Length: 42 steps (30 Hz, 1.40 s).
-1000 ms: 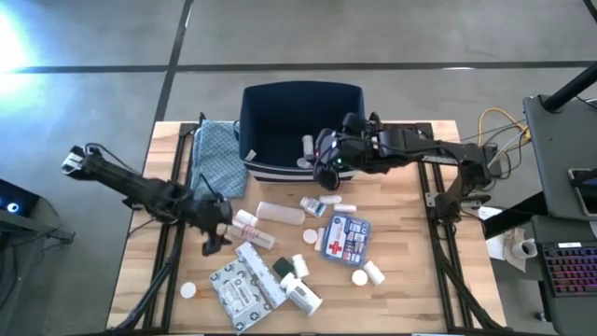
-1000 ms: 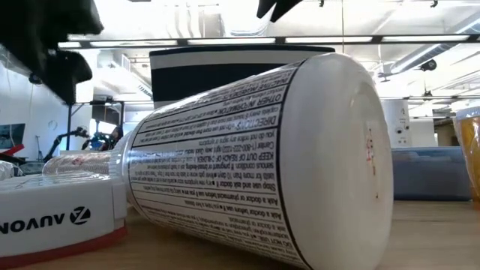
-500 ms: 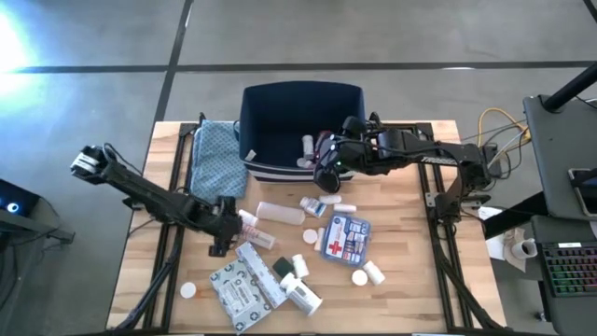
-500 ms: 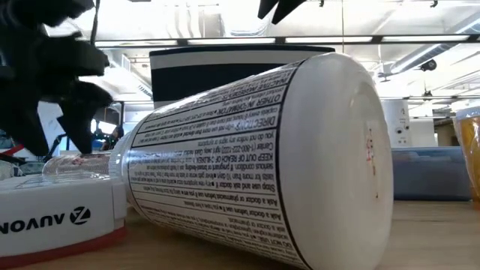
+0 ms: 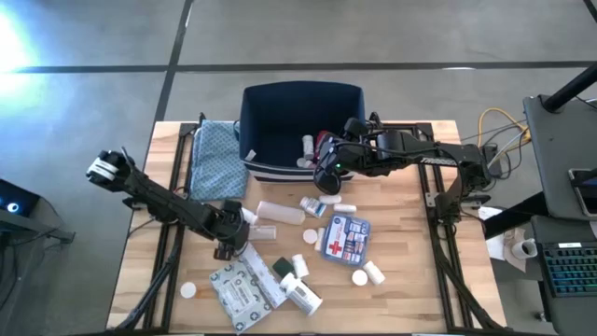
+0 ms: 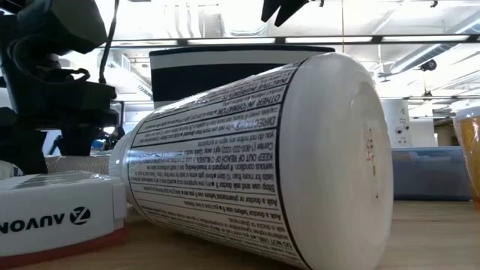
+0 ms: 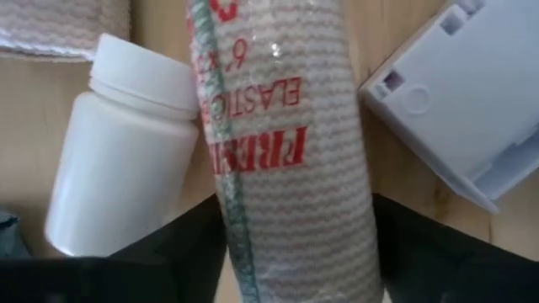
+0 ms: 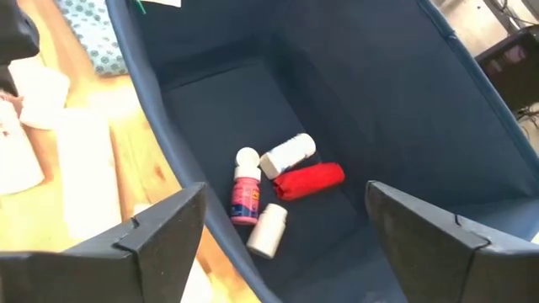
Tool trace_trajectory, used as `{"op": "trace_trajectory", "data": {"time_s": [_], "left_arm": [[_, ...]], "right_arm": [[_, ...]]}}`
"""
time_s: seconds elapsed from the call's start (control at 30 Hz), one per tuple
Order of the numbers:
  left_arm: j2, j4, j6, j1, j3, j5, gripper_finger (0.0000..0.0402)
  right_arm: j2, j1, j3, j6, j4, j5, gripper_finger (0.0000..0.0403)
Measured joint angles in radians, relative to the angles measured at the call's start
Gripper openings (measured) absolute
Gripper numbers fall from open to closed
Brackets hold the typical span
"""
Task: Pick & place medical supplies in basket/bin
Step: Put the light brown bandage into the blue bin
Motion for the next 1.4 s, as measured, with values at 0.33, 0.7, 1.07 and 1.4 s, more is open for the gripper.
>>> {"op": "trace_trajectory", "data": {"time_s": [0.33, 0.7, 1.07, 1.4], "left_arm": [[-0.201, -0.353, -0.225, -0.013, 0.097, 0.095, 0.0117], [-0.460, -0.440, -0.493, -0.034, 0.550, -0.296, 0.0139], [-0.255, -0.322, 0.118, 0.584, 0.915, -0.219, 0.0140], [0.164, -0.327, 0.238, 0.921, 1.096, 0.142, 0.0151]], "right_arm": [[-0.005, -0.005, 0.000, -0.027, -0.020, 0.002, 0.0295], [-0.070, -0.035, 0.000, -0.088, -0.001, 0.107, 0.0274], [-0.161, -0.102, 0.000, -0.157, 0.049, 0.160, 0.0260], [-0.222, -0.105, 0.000, -0.057, -0.060, 0.159, 0.0259]]}}
